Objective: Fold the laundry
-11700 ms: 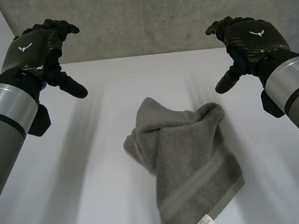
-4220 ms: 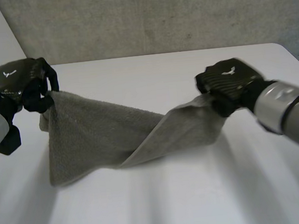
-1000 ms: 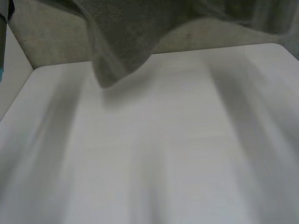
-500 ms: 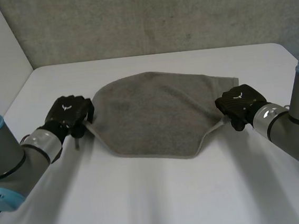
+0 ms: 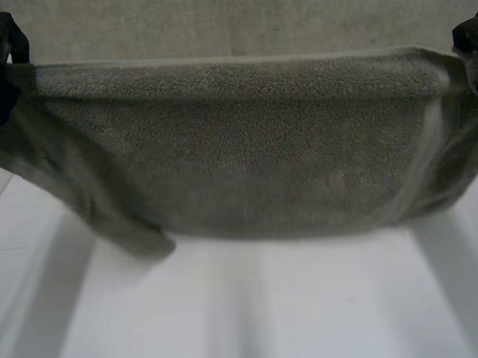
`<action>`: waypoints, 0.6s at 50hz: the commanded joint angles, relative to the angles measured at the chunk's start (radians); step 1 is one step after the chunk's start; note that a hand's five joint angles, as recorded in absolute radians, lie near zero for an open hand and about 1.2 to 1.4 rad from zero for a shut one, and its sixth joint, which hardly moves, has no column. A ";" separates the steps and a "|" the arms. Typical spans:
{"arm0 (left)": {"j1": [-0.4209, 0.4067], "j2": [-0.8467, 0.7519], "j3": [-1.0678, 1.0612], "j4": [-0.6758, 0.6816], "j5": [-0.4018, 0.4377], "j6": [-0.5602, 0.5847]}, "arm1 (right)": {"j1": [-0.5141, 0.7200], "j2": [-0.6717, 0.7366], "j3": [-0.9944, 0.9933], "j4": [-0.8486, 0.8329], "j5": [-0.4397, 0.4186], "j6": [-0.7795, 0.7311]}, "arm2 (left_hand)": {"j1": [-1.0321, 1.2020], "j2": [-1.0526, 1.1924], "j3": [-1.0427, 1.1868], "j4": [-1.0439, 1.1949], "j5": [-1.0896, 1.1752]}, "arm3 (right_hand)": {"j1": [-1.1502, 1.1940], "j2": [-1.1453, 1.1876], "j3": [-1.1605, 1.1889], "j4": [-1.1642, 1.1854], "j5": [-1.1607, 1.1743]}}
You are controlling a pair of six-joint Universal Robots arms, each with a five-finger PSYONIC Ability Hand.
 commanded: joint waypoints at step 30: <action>-0.060 -0.488 0.844 -0.049 -0.060 -0.375 | 0.199 0.300 -0.553 -0.218 0.115 0.197 | 0.205 0.179 0.179 0.178 0.195 | 0.084 0.057 0.049 0.054 0.067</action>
